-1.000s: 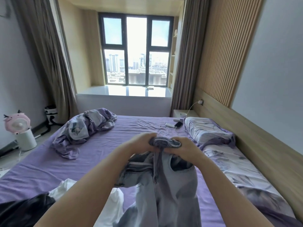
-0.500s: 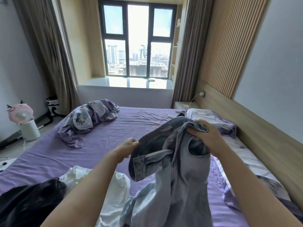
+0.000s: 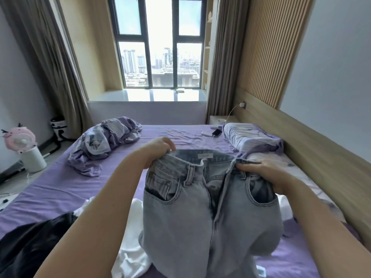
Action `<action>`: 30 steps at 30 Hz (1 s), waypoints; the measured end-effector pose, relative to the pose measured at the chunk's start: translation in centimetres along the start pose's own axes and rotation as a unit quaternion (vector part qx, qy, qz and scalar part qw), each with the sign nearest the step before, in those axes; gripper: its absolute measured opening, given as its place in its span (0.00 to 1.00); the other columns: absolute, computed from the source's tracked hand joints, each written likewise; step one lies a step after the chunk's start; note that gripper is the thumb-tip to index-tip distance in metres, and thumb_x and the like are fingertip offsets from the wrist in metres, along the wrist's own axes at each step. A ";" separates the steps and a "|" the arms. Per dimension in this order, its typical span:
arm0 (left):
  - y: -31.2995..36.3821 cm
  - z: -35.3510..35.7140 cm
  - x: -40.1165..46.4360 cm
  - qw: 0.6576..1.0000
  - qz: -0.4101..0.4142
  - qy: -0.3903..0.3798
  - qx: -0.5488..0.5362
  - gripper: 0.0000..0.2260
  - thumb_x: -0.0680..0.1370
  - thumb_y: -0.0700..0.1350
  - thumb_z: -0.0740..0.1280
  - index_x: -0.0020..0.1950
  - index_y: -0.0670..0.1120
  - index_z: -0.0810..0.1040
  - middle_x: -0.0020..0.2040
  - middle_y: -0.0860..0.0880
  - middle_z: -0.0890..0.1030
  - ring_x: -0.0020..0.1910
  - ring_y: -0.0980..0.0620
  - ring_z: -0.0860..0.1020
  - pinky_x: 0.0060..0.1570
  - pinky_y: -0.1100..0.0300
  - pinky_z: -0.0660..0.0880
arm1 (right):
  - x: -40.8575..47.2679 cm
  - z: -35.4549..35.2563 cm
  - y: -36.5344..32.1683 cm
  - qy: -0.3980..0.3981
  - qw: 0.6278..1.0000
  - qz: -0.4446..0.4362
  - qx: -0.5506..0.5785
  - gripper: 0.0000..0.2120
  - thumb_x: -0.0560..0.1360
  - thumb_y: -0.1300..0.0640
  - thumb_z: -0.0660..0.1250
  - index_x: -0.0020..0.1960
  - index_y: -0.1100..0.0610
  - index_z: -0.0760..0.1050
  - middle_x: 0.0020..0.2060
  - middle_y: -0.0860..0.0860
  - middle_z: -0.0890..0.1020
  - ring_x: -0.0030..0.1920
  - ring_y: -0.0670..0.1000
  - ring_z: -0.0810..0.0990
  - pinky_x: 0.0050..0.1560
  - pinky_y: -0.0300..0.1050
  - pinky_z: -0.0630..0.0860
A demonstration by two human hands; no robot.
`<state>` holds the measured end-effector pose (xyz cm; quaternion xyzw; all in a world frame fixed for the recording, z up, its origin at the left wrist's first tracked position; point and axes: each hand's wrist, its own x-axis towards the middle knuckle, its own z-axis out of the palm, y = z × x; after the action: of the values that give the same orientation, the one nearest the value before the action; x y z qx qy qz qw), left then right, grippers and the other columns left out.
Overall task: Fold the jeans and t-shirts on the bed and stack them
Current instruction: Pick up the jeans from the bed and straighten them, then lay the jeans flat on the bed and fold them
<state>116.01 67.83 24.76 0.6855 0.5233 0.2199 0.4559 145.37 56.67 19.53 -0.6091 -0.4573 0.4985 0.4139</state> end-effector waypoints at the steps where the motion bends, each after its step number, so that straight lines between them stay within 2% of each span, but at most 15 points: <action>1: -1.5 1.0 0.3 1.000 -0.020 -0.005 0.013 0.14 0.76 0.32 0.54 0.41 0.45 0.76 0.32 0.46 0.70 0.20 0.53 0.68 0.20 0.69 0.66 | 0.1 0.1 1.4 -0.003 0.999 0.020 -0.032 0.18 0.66 0.51 0.75 0.51 0.61 0.81 0.49 0.61 0.84 0.51 0.61 0.82 0.55 0.54 0.78; 4: -7.6 5.5 1.1 0.997 -0.074 -0.014 0.009 0.11 0.76 0.33 0.60 0.41 0.41 0.80 0.31 0.45 0.73 0.18 0.55 0.70 0.21 0.69 0.66 | 0.9 1.7 7.0 -0.014 0.989 0.063 -0.134 0.20 0.67 0.47 0.75 0.45 0.64 0.76 0.40 0.59 0.80 0.42 0.57 0.79 0.45 0.50 0.74; 6: -12.3 9.4 1.2 0.993 -0.115 -0.015 -0.002 0.06 0.75 0.36 0.65 0.46 0.39 0.82 0.35 0.43 0.77 0.27 0.51 0.73 0.29 0.64 0.70 | 1.4 3.6 11.9 -0.026 0.983 0.081 -0.164 0.18 0.68 0.46 0.74 0.40 0.59 0.73 0.35 0.55 0.72 0.36 0.51 0.71 0.41 0.46 0.65; 8: -17.2 13.1 0.9 0.988 -0.150 -0.017 -0.017 0.05 0.74 0.38 0.68 0.46 0.39 0.83 0.39 0.41 0.79 0.36 0.49 0.75 0.38 0.59 0.71 | 1.7 5.6 17.1 -0.027 0.978 0.099 -0.184 0.17 0.69 0.47 0.73 0.36 0.55 0.68 0.31 0.52 0.68 0.33 0.49 0.66 0.37 0.43 0.60; 11: -23.8 17.2 0.8 0.982 -0.188 -0.025 0.001 0.06 0.75 0.42 0.68 0.42 0.41 0.83 0.35 0.44 0.76 0.35 0.51 0.71 0.37 0.59 0.66 | 2.1 7.5 23.9 -0.015 0.969 0.110 -0.223 0.18 0.70 0.47 0.72 0.29 0.51 0.68 0.23 0.42 0.70 0.28 0.44 0.67 0.29 0.36 0.62; 13: -27.4 18.9 1.2 0.981 -0.187 -0.017 0.047 0.12 0.76 0.48 0.67 0.44 0.41 0.84 0.31 0.46 0.76 0.30 0.51 0.70 0.33 0.58 0.64 | 2.7 8.0 27.3 -0.018 0.956 0.109 -0.272 0.12 0.70 0.45 0.71 0.35 0.50 0.74 0.29 0.43 0.76 0.33 0.46 0.73 0.34 0.38 0.67; 15: -29.9 19.7 2.0 0.982 -0.167 0.003 0.091 0.14 0.78 0.52 0.64 0.45 0.44 0.84 0.34 0.47 0.80 0.31 0.54 0.73 0.33 0.59 0.65 | 3.6 8.1 29.7 -0.006 0.937 0.102 -0.334 0.12 0.70 0.43 0.70 0.45 0.51 0.77 0.40 0.49 0.80 0.42 0.51 0.77 0.42 0.46 0.71; 18: -32.1 20.8 4.0 0.973 -0.120 0.048 0.191 0.15 0.79 0.55 0.61 0.46 0.48 0.84 0.45 0.46 0.83 0.44 0.50 0.78 0.38 0.59 0.68 | 5.0 8.1 32.6 0.017 0.915 0.071 -0.396 0.18 0.71 0.42 0.69 0.56 0.51 0.75 0.51 0.51 0.79 0.53 0.53 0.77 0.49 0.48 0.73; 20: -33.1 22.1 5.5 0.936 -0.069 0.051 0.341 0.17 0.80 0.57 0.57 0.51 0.51 0.83 0.58 0.45 0.78 0.60 0.45 0.72 0.54 0.54 0.68 | 6.1 8.7 34.4 0.019 0.896 0.039 -0.441 0.22 0.72 0.43 0.68 0.62 0.52 0.72 0.57 0.51 0.77 0.59 0.53 0.74 0.54 0.47 0.72; 22: -33.6 23.8 6.7 0.878 0.008 -0.018 0.478 0.20 0.80 0.60 0.53 0.55 0.53 0.82 0.67 0.47 0.71 0.69 0.44 0.62 0.69 0.48 0.57 | 7.2 9.5 35.7 0.008 0.870 0.018 -0.492 0.26 0.73 0.45 0.68 0.67 0.53 0.68 0.61 0.51 0.74 0.62 0.54 0.71 0.58 0.49 0.70; 24: -33.9 25.5 7.6 0.825 0.082 -0.096 0.551 0.21 0.80 0.60 0.53 0.59 0.51 0.80 0.67 0.46 0.71 0.71 0.44 0.60 0.73 0.44 0.48 | 8.0 10.3 36.4 -0.013 0.833 0.002 -0.553 0.30 0.72 0.50 0.70 0.70 0.54 0.64 0.64 0.54 0.72 0.65 0.57 0.69 0.62 0.51 0.68; 25: -34.2 26.3 8.0 0.806 0.100 -0.127 0.570 0.21 0.79 0.60 0.55 0.61 0.49 0.79 0.65 0.46 0.73 0.71 0.44 0.61 0.73 0.44 0.47 | 8.4 10.7 36.6 -0.021 0.804 -0.020 -0.594 0.32 0.69 0.54 0.72 0.70 0.54 0.66 0.65 0.56 0.72 0.66 0.58 0.69 0.63 0.53 0.69; 27: -34.9 27.7 8.7 0.792 0.103 -0.166 0.579 0.22 0.79 0.58 0.57 0.64 0.44 0.73 0.64 0.45 0.73 0.70 0.44 0.63 0.74 0.46 0.47 | 9.4 11.4 36.8 -0.023 0.751 -0.106 -0.651 0.33 0.60 0.63 0.75 0.65 0.56 0.73 0.62 0.58 0.77 0.64 0.60 0.73 0.61 0.58 0.72; 28: -35.3 28.1 9.0 0.793 0.097 -0.179 0.575 0.22 0.79 0.57 0.58 0.65 0.43 0.71 0.65 0.44 0.72 0.70 0.44 0.62 0.74 0.47 0.48 | 10.0 11.8 37.1 -0.037 0.721 -0.157 -0.674 0.32 0.59 0.63 0.74 0.63 0.56 0.76 0.61 0.58 0.78 0.63 0.60 0.75 0.60 0.60 0.72; 30: -36.1 28.9 9.5 0.794 0.086 -0.206 0.566 0.22 0.80 0.55 0.57 0.68 0.42 0.67 0.68 0.43 0.69 0.72 0.44 0.60 0.73 0.48 0.50 | 11.0 12.6 37.9 -0.101 0.686 -0.199 -0.692 0.28 0.68 0.62 0.69 0.68 0.58 0.70 0.64 0.56 0.75 0.67 0.57 0.71 0.68 0.58 0.64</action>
<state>123.24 66.45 -21.90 0.8922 0.3873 -0.2236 0.0632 139.35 58.88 -21.44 -0.5634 -0.8219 0.0045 -0.0844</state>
